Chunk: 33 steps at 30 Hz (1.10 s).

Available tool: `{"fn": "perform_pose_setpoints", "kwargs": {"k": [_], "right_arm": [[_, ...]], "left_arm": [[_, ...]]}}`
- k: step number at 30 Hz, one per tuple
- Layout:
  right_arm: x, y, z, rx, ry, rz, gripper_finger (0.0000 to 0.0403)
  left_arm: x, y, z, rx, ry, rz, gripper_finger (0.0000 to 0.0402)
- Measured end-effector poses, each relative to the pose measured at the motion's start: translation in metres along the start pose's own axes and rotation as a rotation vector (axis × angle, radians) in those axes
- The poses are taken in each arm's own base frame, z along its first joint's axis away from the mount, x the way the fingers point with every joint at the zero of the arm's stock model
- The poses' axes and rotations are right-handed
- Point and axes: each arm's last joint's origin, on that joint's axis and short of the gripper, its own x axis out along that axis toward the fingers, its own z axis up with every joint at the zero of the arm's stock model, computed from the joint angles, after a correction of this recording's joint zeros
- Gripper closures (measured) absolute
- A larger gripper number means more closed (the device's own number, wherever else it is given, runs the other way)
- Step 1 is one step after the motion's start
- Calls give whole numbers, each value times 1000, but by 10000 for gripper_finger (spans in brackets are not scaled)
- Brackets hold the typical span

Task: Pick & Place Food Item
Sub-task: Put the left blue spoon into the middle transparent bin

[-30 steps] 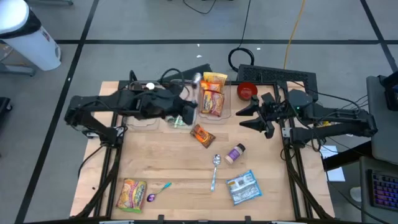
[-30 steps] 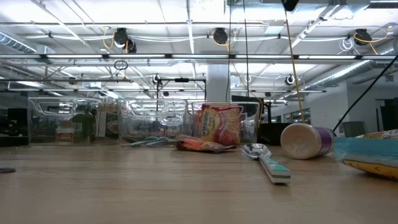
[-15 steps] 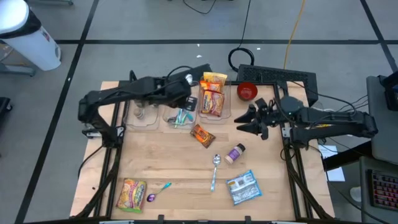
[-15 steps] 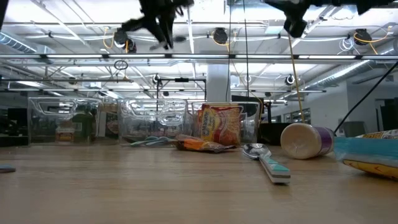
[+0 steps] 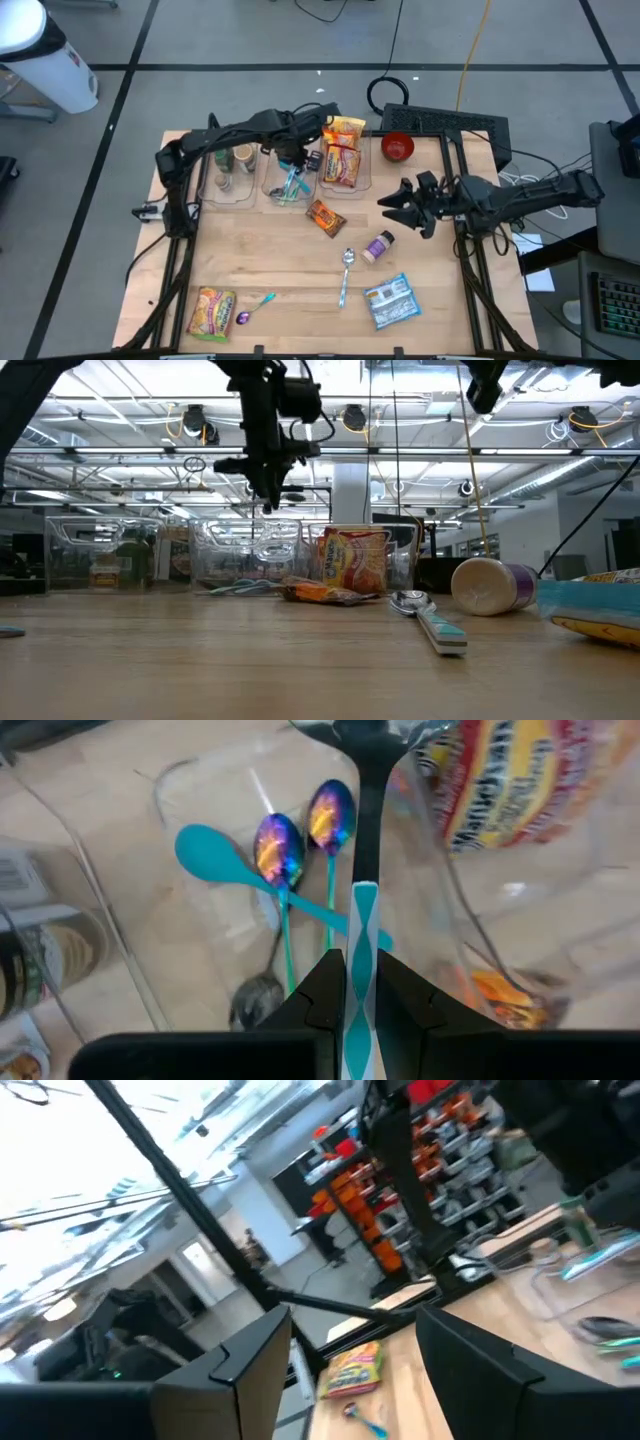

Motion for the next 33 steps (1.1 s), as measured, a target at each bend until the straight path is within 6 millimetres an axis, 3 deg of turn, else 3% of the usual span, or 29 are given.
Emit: {"fn": "perform_pose_setpoints", "kwargs": {"k": [6,14,24,33], "right_arm": [[-1,9,-7,-36,-50,-78,195],[-2,11,-8,-58,-109,-173,195],[-2,10,-8,-37,-132,-205,195],[0,8,-10,-25,-145,-248,195]], "left_arm": [[24,18,5,-3,65,25,368],[62,29,-8,35,163,-30,368],[87,37,-15,60,164,-52,368],[95,40,-12,49,142,-72,368]]}}
